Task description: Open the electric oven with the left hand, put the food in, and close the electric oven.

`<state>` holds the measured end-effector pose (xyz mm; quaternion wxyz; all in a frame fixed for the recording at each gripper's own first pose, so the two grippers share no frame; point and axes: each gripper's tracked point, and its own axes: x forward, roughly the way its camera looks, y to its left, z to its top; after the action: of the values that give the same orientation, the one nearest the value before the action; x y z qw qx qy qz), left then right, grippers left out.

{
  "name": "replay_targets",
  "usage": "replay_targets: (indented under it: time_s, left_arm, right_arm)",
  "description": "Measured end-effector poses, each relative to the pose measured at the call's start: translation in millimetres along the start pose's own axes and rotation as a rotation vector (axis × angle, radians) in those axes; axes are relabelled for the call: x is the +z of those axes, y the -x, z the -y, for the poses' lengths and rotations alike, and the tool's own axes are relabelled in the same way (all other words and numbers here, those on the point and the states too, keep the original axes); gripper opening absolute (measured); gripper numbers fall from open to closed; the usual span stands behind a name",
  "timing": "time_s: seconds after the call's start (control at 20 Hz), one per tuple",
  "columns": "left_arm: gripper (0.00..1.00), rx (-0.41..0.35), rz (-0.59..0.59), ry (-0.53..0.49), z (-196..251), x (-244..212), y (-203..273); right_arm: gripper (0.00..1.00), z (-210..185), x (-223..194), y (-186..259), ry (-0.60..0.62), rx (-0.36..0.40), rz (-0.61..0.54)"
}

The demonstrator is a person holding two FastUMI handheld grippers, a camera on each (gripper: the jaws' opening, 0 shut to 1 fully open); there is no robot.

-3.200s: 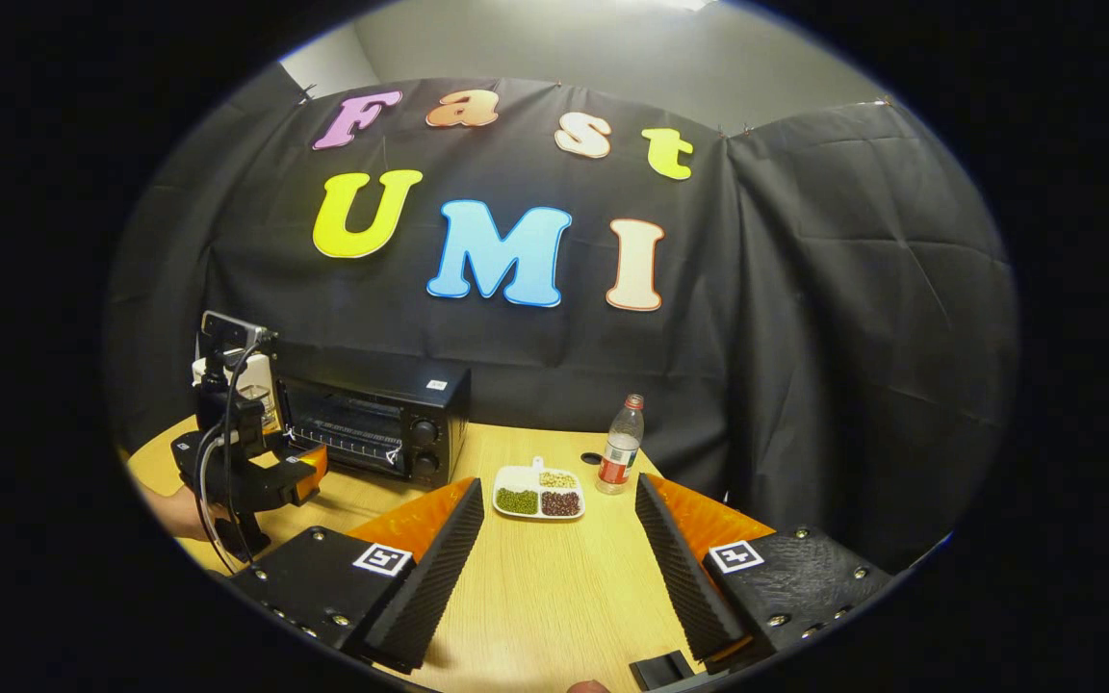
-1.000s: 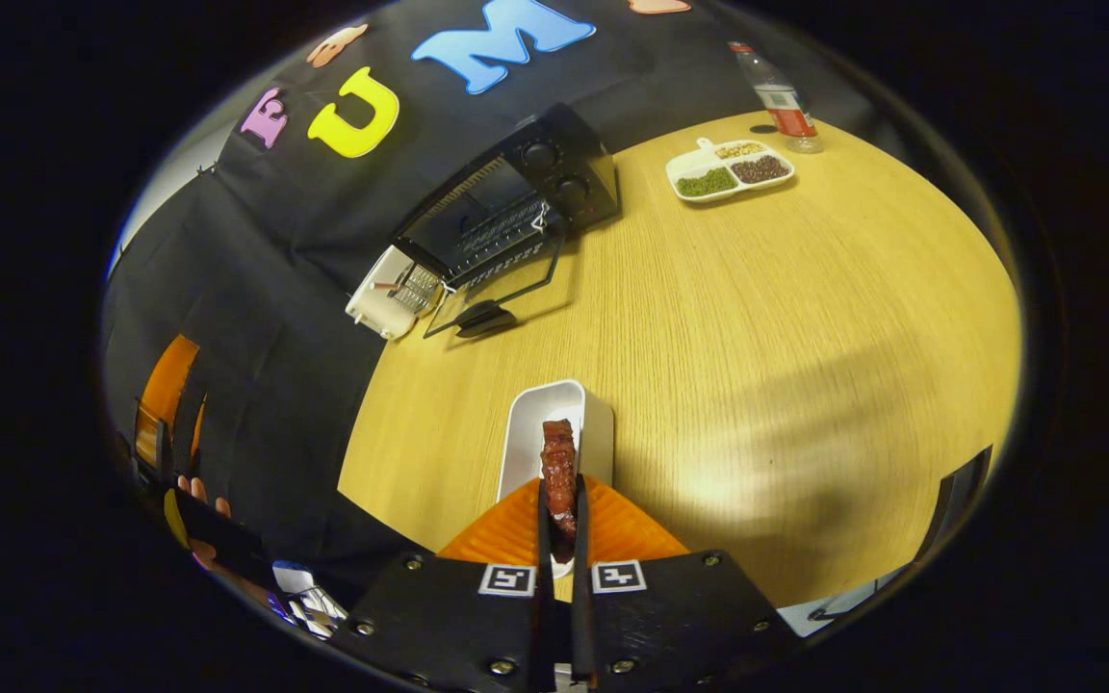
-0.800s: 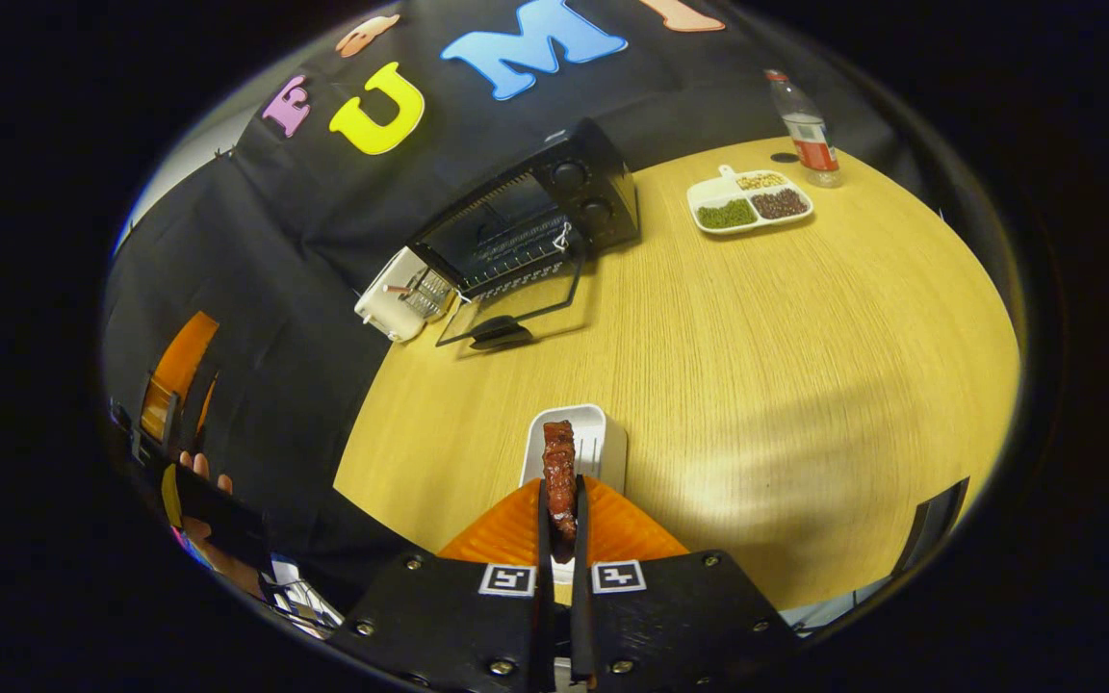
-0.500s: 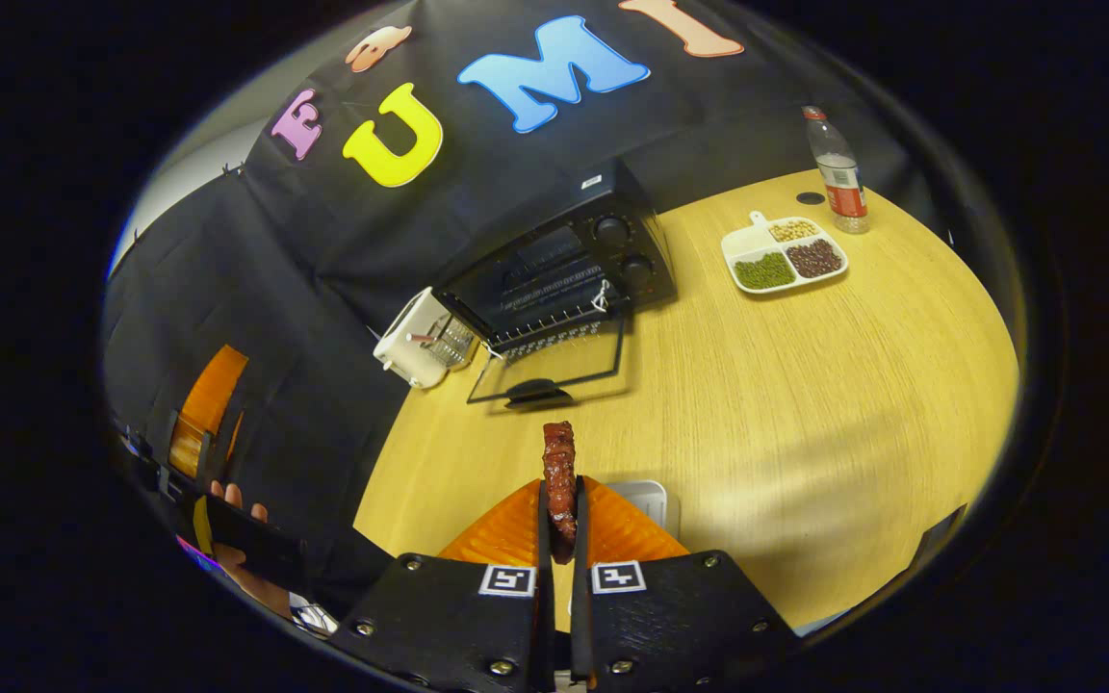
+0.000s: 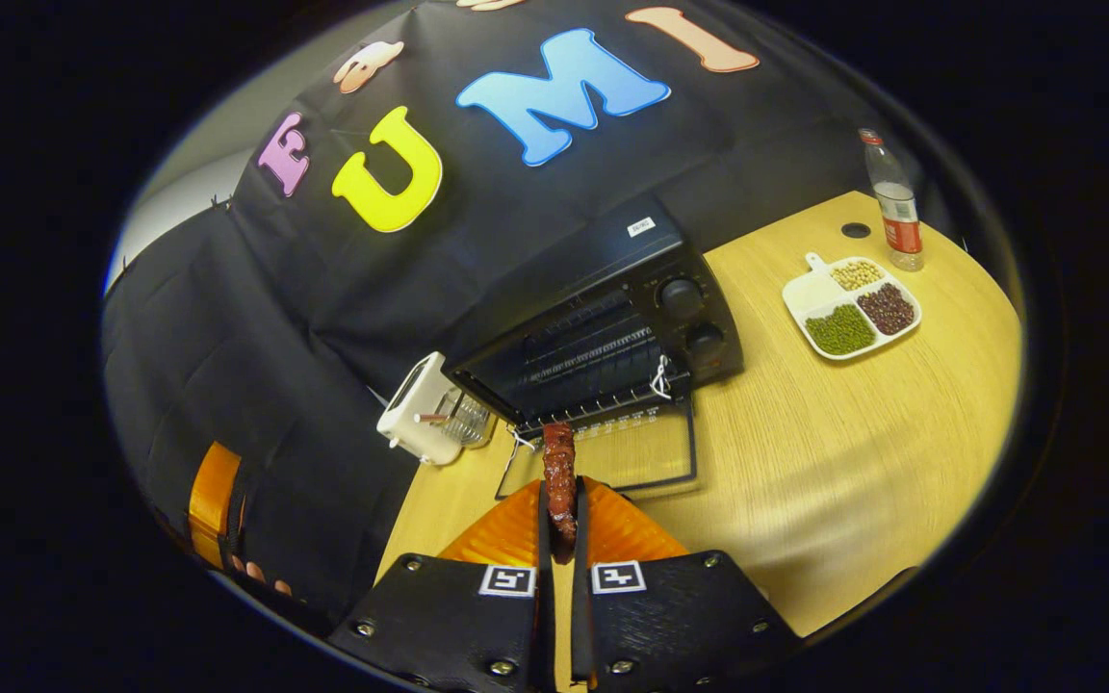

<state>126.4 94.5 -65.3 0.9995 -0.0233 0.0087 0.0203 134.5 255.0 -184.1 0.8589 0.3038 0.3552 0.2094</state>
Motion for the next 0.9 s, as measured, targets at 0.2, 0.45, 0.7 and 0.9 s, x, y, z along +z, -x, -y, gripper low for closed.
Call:
replay_targets:
  time_s: [0.2,0.45,0.7,0.9]
  left_arm:
    - [0.91,0.027,-0.026,0.001,-28,-12,-16]
    - [0.91,0.056,-0.075,-0.032,-60,-26,-30]
    - [0.97,0.087,-0.110,-0.067,-86,-38,-44]
    - [0.96,0.089,-0.126,-0.077,-88,-44,-50]
  right_arm:
    - [0.07,-7,18,-52,0.002,-0.003,0.051]
    - [0.07,-5,29,-116,0.049,-0.028,0.081]
    - [0.07,-8,35,-159,0.068,-0.015,0.117]
    - [0.09,5,35,-177,0.060,-0.034,0.110]
